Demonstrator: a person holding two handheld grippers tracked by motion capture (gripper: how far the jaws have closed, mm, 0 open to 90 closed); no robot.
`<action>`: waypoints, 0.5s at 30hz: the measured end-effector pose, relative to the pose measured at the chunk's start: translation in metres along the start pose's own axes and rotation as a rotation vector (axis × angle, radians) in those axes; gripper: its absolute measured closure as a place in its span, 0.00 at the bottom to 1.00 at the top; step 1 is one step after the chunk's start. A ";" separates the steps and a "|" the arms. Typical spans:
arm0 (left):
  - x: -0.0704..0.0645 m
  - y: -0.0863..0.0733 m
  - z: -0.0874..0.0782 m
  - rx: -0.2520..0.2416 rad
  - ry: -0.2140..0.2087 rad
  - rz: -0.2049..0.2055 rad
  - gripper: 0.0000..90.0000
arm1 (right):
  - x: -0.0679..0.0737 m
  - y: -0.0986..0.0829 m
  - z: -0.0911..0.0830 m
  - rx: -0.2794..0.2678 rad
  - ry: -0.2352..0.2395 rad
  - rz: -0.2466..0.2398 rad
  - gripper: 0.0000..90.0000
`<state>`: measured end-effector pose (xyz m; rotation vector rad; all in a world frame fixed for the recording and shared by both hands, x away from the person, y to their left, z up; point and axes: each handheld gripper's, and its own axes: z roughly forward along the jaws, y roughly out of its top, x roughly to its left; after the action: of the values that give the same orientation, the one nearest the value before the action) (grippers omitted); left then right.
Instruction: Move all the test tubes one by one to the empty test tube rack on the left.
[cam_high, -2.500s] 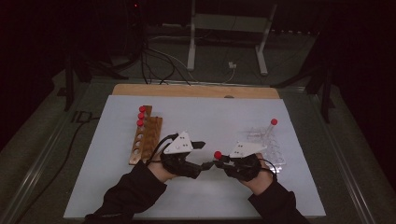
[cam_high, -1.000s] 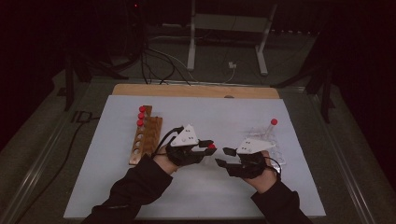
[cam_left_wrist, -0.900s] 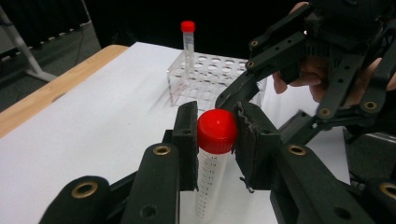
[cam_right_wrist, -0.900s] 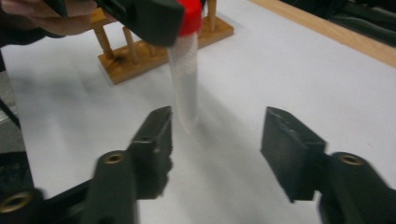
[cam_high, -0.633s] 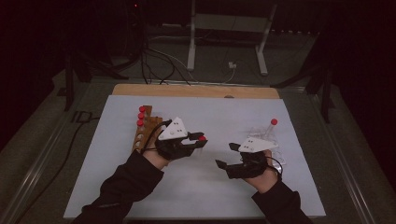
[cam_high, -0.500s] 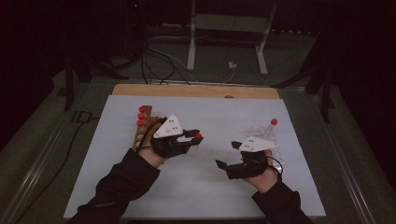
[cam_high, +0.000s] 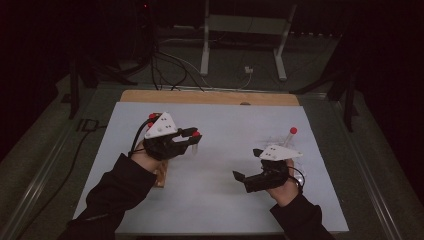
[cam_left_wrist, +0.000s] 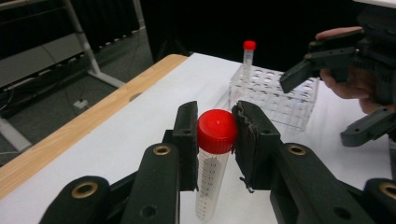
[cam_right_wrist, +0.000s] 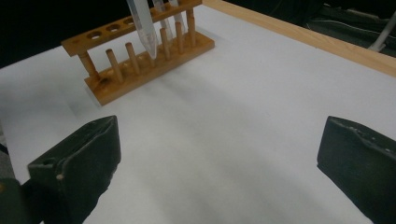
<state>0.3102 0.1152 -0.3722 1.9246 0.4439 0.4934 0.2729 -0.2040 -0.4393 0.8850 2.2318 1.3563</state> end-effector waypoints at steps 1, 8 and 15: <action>0.002 0.001 -0.002 -0.003 0.004 -0.002 0.80 | 0.000 0.000 0.000 -0.002 0.004 0.002 0.00; 0.013 0.005 -0.014 -0.021 0.046 -0.008 0.80 | -0.001 0.000 -0.001 -0.005 0.004 0.004 0.00; 0.028 0.005 -0.032 -0.035 0.112 -0.025 0.80 | -0.001 0.000 -0.002 -0.018 0.008 0.009 0.00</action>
<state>0.3176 0.1523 -0.3519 1.8616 0.5276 0.5911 0.2727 -0.2058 -0.4384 0.8859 2.2201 1.3840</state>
